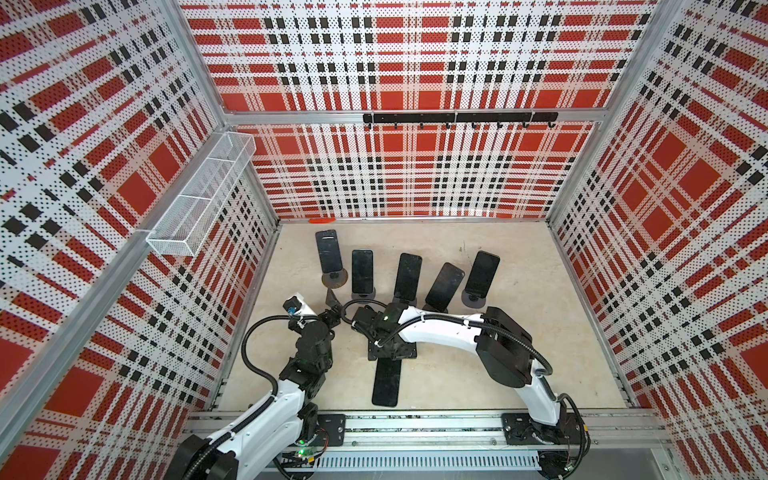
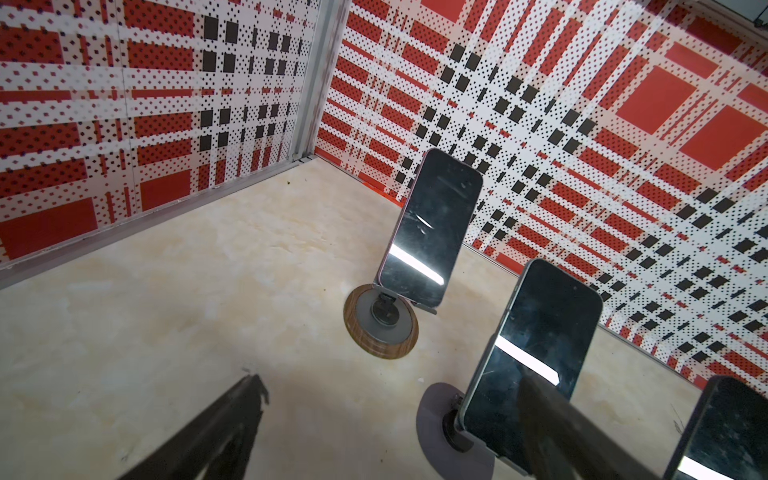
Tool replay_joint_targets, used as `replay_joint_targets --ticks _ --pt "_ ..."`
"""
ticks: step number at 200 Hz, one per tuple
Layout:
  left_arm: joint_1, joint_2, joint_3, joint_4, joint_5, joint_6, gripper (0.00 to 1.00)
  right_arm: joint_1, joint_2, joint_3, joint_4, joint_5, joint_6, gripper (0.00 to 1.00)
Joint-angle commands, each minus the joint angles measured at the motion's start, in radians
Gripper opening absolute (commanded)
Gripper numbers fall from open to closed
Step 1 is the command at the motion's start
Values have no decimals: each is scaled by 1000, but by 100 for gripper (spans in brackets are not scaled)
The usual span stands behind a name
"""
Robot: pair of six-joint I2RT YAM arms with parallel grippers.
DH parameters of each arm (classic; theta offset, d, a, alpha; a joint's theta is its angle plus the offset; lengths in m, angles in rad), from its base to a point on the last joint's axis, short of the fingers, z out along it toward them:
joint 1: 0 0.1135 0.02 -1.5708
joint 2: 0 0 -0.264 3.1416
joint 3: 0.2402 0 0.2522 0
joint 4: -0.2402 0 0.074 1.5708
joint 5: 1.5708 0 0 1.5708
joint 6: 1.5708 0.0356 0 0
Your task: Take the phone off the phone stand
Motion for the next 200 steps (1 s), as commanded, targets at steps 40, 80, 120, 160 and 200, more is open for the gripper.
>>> replay_joint_targets --ticks 40,80,120,160,200 --pt "-20 -9 9 45 25 32 98 -12 -213 0 -100 294 26 92" --pt "-192 22 51 57 -116 115 98 -41 -346 -41 -228 538 107 92" --pt "-346 90 96 94 -213 221 98 -105 -493 -114 -362 666 210 92" --pt "-466 155 159 112 -210 265 98 -235 -664 -275 -345 635 218 92" --pt "-547 279 216 115 -227 300 98 -427 -875 -493 -178 484 56 92"
